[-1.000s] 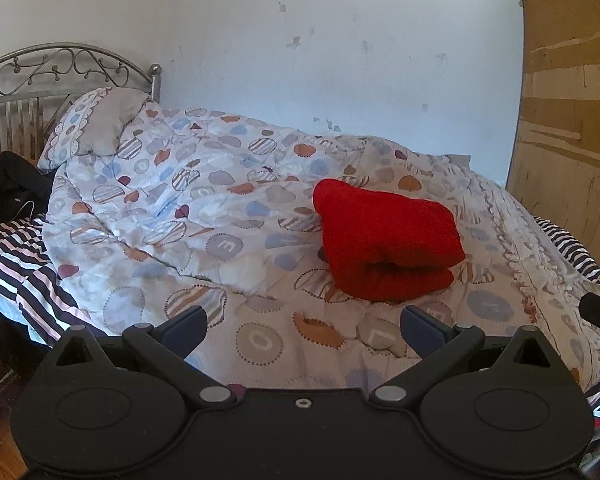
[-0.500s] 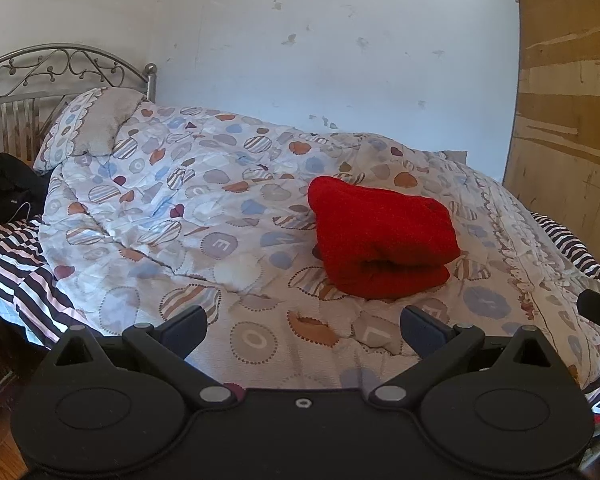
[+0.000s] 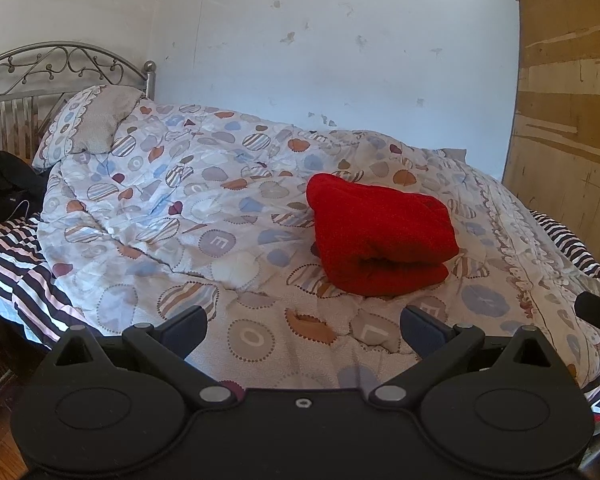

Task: Fold small clothes

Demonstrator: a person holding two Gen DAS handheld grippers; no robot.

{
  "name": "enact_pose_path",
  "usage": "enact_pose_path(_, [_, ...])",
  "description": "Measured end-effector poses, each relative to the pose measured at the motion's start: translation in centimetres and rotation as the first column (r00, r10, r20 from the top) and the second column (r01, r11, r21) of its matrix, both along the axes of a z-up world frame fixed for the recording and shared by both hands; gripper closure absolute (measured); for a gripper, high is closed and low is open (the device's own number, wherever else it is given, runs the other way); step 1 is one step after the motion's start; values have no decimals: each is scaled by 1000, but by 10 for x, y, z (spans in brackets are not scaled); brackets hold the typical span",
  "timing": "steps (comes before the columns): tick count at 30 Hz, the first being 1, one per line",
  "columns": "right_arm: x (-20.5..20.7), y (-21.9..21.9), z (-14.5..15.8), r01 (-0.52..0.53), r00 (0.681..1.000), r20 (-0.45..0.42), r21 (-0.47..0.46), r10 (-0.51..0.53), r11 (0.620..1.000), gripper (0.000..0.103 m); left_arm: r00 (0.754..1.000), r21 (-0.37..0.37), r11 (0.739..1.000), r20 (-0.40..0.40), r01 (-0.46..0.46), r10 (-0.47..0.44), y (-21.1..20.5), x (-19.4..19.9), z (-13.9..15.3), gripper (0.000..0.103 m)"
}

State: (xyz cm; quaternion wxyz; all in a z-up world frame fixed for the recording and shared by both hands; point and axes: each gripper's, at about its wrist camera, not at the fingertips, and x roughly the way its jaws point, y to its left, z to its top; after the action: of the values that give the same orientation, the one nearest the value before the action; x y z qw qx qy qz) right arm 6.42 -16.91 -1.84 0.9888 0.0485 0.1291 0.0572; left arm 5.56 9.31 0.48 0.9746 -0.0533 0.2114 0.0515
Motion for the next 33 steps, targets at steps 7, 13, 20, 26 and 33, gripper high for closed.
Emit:
enact_pose_path(7, [-1, 1, -1, 3, 1000, -3, 2, -3, 1000, 0, 1000, 1, 1000, -1, 0, 0, 0, 0, 0, 1])
enact_pose_path(13, [-1, 2, -2, 5, 1000, -4, 2, -5, 1000, 0, 1000, 0, 1000, -2, -1, 1, -1, 1, 1, 1])
enact_pose_path(20, [-1, 1, -2, 4, 1000, -4, 4, -4, 1000, 0, 1000, -1, 1000, -2, -13, 13, 0, -3, -1, 1])
enact_pose_path(26, [-1, 1, -2, 3, 1000, -9, 6, -3, 1000, 0, 1000, 8, 1000, -3, -16, 16, -1, -4, 0, 1])
enact_pose_path(33, [-2, 3, -2, 3, 1000, -11, 6, -3, 1000, 0, 1000, 10, 1000, -8, -8, 8, 0, -4, 1, 1])
